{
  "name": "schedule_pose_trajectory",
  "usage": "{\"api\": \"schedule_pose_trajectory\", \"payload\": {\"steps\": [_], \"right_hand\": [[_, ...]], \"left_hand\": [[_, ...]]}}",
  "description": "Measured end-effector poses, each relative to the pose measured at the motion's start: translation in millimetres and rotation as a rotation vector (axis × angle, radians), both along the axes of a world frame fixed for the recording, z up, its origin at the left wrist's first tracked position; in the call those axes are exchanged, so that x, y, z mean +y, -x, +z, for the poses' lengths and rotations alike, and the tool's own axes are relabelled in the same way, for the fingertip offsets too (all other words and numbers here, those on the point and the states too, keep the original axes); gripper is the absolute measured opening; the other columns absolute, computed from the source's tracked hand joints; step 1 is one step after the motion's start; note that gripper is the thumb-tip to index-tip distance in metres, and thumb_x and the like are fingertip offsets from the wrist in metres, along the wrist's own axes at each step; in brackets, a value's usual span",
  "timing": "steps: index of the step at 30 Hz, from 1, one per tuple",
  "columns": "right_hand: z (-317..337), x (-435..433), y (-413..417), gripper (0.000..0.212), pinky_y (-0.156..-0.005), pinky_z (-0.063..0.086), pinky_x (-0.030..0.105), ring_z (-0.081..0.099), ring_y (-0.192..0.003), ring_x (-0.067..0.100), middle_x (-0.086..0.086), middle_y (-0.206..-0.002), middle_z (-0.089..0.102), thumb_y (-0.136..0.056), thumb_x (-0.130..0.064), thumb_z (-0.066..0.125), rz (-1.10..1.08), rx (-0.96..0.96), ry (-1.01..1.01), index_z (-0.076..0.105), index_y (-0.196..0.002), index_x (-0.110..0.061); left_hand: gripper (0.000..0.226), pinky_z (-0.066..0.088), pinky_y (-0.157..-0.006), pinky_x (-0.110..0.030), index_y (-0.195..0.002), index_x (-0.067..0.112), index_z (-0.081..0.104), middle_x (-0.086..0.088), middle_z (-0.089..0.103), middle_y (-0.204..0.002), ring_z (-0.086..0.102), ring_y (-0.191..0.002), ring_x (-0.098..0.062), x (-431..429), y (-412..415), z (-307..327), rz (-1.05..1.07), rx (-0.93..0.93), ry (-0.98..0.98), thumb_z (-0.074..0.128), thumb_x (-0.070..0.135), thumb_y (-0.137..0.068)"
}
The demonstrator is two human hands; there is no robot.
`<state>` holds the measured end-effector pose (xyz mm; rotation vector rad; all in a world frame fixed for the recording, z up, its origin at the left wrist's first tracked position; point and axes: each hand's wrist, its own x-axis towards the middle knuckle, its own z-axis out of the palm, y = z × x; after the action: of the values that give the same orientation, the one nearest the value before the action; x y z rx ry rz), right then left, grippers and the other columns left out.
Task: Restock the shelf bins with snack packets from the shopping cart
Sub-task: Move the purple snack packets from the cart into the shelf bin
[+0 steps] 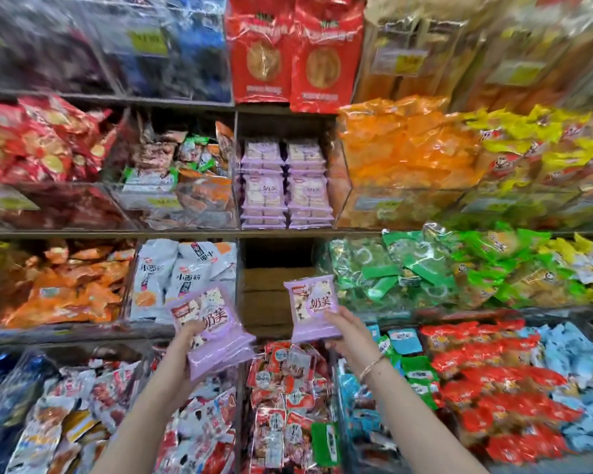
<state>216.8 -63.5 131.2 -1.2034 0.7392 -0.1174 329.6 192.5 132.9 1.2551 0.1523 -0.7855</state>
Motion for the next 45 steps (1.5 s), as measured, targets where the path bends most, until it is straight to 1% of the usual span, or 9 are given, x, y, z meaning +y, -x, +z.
{"api": "schedule_pose_trajectory", "payload": {"steps": [2, 14, 19, 22, 27, 32, 35, 38, 45], "right_hand": [[13, -6, -22, 0.037, -0.056, 0.047, 0.024, 0.058, -0.089, 0.016, 0.002, -0.119, 0.059, -0.088, -0.019, 0.061, -0.002, -0.036, -0.017, 0.054, -0.123, -0.011], [85, -51, -157, 0.021, -0.042, 0.043, 0.020, 0.056, -0.064, 0.014, 0.010, -0.111, 0.061, -0.092, -0.009, 0.050, -0.074, -0.242, 0.032, 0.057, -0.111, -0.007], [101, -73, -222, 0.018, -0.054, 0.048, 0.024, 0.062, -0.074, 0.015, 0.002, -0.119, 0.059, -0.089, -0.022, 0.054, -0.039, -0.180, 0.219, 0.064, -0.103, -0.017], [115, -77, -264, 0.018, -0.066, 0.045, 0.029, 0.055, -0.084, 0.017, 0.000, -0.104, 0.061, -0.085, -0.034, 0.056, 0.020, -0.121, 0.338, 0.065, -0.097, -0.023], [133, -77, -338, 0.019, -0.051, 0.040, 0.027, 0.047, -0.049, 0.012, 0.001, -0.063, 0.053, -0.085, -0.033, 0.060, -0.012, -0.077, 0.370, 0.063, -0.081, -0.015], [131, -78, -363, 0.067, -0.094, 0.045, 0.033, 0.057, -0.105, 0.026, 0.013, -0.119, 0.056, -0.076, -0.036, 0.072, -0.098, 0.003, 0.669, 0.047, -0.129, -0.005], [127, -78, -356, 0.064, -0.088, 0.040, 0.027, 0.053, -0.108, 0.026, 0.012, -0.120, 0.053, -0.073, -0.032, 0.075, -0.064, -0.015, 0.955, 0.049, -0.126, -0.007], [125, -74, -356, 0.041, -0.074, 0.036, 0.028, 0.052, -0.102, 0.028, 0.008, -0.107, 0.049, -0.078, -0.036, 0.070, -0.056, 0.038, 1.186, 0.056, -0.109, -0.011], [134, -63, -344, 0.058, -0.101, 0.035, 0.037, 0.040, -0.121, 0.033, 0.017, -0.130, 0.039, -0.086, -0.041, 0.060, -0.015, 0.153, 1.302, 0.047, -0.129, -0.004]], "left_hand": [[0.034, 0.050, -0.072, -0.040, -0.110, 0.008, 0.058, -0.021, 0.072, -0.095, 0.070, -0.071, -0.028, -9, -9, 6, 0.022, 0.005, 0.049, 0.050, 0.032, -0.087], [0.019, 0.053, -0.059, -0.034, -0.097, 0.017, 0.061, -0.011, 0.074, -0.082, 0.070, -0.064, -0.023, -36, -87, 34, 0.086, -0.067, 0.073, 0.047, 0.029, -0.090], [0.025, 0.051, -0.073, -0.042, -0.092, 0.021, 0.072, -0.017, 0.073, -0.099, 0.072, -0.082, -0.028, -38, -106, 29, 0.040, -0.052, 0.087, 0.051, 0.033, -0.086], [0.032, 0.050, -0.082, -0.044, -0.102, 0.020, 0.064, -0.017, 0.072, -0.103, 0.071, -0.086, -0.029, -42, -112, 27, 0.025, -0.043, 0.061, 0.059, 0.038, -0.076], [0.045, 0.049, -0.080, -0.039, -0.105, 0.019, 0.061, -0.015, 0.073, -0.101, 0.070, -0.082, -0.027, -43, -116, 33, 0.038, -0.016, 0.075, 0.064, 0.039, -0.066], [0.055, 0.047, -0.088, -0.044, -0.115, 0.018, 0.060, -0.017, 0.070, -0.110, 0.067, -0.096, -0.034, -35, -122, 29, 0.074, 0.020, 0.124, 0.064, 0.037, -0.063], [0.056, 0.047, -0.099, -0.051, -0.123, 0.010, 0.056, -0.022, 0.065, -0.119, 0.061, -0.111, -0.042, -32, -124, 27, 0.081, 0.072, 0.171, 0.064, 0.029, -0.071], [0.046, 0.059, -0.072, -0.038, -0.112, 0.012, 0.059, -0.020, 0.070, -0.108, 0.070, -0.090, -0.033, -30, -123, 29, 0.076, 0.070, 0.171, 0.065, 0.029, -0.069], [0.038, 0.055, -0.064, -0.032, -0.100, 0.023, 0.062, -0.007, 0.075, -0.089, 0.071, -0.075, -0.023, -20, -123, 29, 0.070, 0.007, 0.134, 0.072, 0.033, -0.064]]}}
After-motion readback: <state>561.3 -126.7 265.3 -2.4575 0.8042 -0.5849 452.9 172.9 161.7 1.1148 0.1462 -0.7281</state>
